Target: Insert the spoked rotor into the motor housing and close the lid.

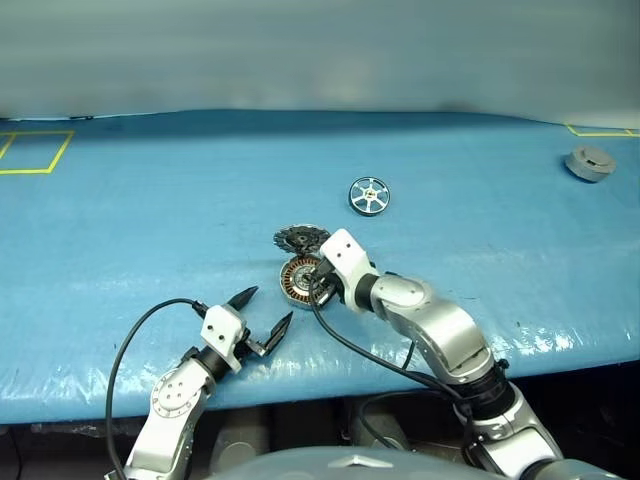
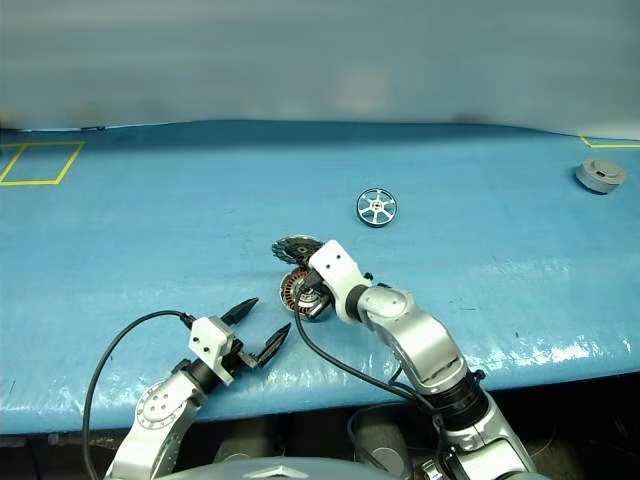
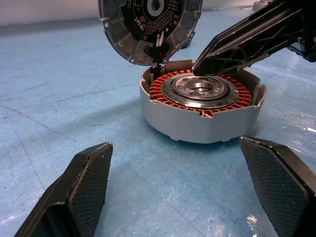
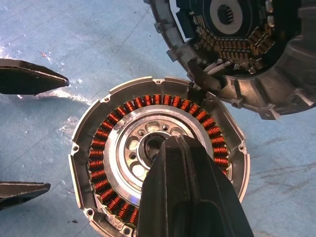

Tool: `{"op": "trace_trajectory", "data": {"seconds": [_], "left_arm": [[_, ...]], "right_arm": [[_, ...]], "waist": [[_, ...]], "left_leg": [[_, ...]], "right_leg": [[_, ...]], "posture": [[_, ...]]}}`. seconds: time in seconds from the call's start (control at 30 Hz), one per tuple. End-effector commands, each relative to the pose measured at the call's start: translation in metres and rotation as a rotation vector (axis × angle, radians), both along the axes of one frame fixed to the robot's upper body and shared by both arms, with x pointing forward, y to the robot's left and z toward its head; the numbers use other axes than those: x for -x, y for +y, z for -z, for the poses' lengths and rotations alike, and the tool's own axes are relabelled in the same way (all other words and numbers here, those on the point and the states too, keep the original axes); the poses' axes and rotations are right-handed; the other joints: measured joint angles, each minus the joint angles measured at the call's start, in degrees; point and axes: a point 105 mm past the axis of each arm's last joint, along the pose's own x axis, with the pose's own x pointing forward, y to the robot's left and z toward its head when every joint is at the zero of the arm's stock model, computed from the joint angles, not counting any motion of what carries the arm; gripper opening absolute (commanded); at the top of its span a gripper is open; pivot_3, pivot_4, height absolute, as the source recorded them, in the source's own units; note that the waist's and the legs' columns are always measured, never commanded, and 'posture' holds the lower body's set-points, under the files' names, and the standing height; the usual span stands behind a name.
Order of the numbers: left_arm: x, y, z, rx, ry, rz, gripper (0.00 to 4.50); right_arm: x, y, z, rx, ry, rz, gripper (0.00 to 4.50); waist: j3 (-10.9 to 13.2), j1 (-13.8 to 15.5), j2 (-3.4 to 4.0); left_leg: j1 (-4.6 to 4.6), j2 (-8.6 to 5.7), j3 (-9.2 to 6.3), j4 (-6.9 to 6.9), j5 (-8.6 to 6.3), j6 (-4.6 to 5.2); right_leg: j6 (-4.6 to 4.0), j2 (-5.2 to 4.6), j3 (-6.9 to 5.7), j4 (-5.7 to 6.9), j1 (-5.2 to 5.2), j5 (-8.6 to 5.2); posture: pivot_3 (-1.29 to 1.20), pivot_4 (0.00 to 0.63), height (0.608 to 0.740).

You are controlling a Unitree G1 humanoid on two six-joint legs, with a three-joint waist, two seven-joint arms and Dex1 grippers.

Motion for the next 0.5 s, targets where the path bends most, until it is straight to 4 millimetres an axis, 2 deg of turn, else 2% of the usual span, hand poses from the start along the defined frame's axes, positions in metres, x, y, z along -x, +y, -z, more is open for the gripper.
{"op": "trace_trajectory", "data": {"seconds": [0.03, 0.5], "left_arm": [[0.0002, -0.0042, -0.0069, 0.005, -0.039, 0.008, 4.5], [0.002, -0.0045, -0.003, -0.001, -0.021, 0.002, 4.5]], "right_arm": [[0.0031, 0.0074, -0.0052, -0.021, -0.007, -0.046, 0.02], [0.0092, 0.0106, 0.0017, -0.031, 0.017, -0.075, 0.02]], "waist": [[0.0, 0.0, 0.0], [0.0, 0.0, 0.0]], "left_leg": [[0.0, 0.0, 0.0, 0.0, 0.0, 0.0], [0.0, 0.0, 0.0, -0.01, 0.0, 0.0]], "right_leg": [[0.0, 0.0, 0.0, 0.0, 0.0, 0.0], [0.0, 0.0, -0.01, 0.0, 0.0, 0.0]], "posture": [[0.0, 0.15, 0.74], [0.0, 0.15, 0.74]]}}
